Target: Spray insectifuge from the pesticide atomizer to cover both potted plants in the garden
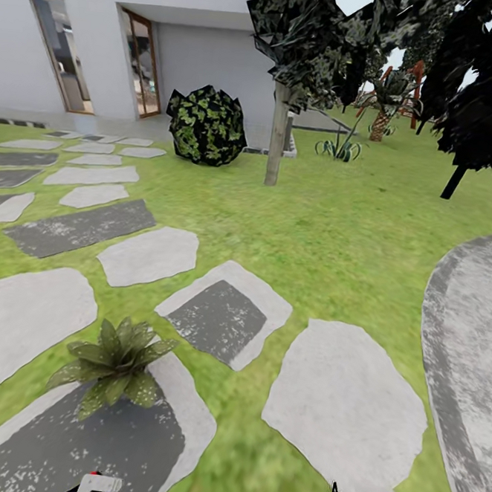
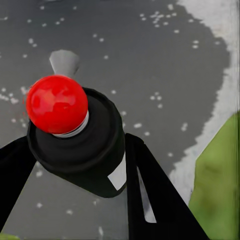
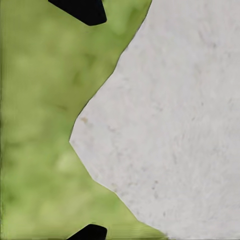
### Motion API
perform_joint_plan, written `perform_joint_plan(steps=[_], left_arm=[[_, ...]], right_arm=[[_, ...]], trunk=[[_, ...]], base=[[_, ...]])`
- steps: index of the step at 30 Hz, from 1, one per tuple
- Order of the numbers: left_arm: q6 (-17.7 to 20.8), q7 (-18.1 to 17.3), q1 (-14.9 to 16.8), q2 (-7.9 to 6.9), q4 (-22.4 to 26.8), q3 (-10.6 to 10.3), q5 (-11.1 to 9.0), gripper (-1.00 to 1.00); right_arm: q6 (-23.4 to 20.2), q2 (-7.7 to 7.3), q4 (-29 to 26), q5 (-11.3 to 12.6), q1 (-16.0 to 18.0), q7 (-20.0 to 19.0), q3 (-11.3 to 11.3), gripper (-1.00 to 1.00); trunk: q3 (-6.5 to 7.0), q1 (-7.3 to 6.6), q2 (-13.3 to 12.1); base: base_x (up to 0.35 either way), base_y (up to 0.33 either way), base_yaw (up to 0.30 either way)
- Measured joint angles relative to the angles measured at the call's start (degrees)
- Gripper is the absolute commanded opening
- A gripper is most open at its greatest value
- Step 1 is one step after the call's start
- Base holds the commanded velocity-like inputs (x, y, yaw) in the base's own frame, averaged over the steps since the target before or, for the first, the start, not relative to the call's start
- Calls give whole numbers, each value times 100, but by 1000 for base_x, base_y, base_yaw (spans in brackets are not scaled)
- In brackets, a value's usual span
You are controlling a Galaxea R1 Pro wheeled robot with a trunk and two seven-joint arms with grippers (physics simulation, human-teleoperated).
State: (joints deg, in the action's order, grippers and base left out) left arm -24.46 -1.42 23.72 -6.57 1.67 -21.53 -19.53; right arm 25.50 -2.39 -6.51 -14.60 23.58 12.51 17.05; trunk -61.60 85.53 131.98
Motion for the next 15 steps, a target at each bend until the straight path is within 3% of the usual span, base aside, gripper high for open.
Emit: perform_joint_plan(steps=[10, 15], left_arm=[[0, 2, 0, 0, 0, 0, 0, -100], [0, 2, 0, 0, 0, 0, 1, -100]], right_arm=[[0, 0, 1, 0, 0, 0, 0, 100], [0, 0, 0, 0, 0, 0, 0, 100]], trunk=[[-153, 220, 401], [-135, 220, 403]], base=[[0, 0, -300], [0, 0, -300]])
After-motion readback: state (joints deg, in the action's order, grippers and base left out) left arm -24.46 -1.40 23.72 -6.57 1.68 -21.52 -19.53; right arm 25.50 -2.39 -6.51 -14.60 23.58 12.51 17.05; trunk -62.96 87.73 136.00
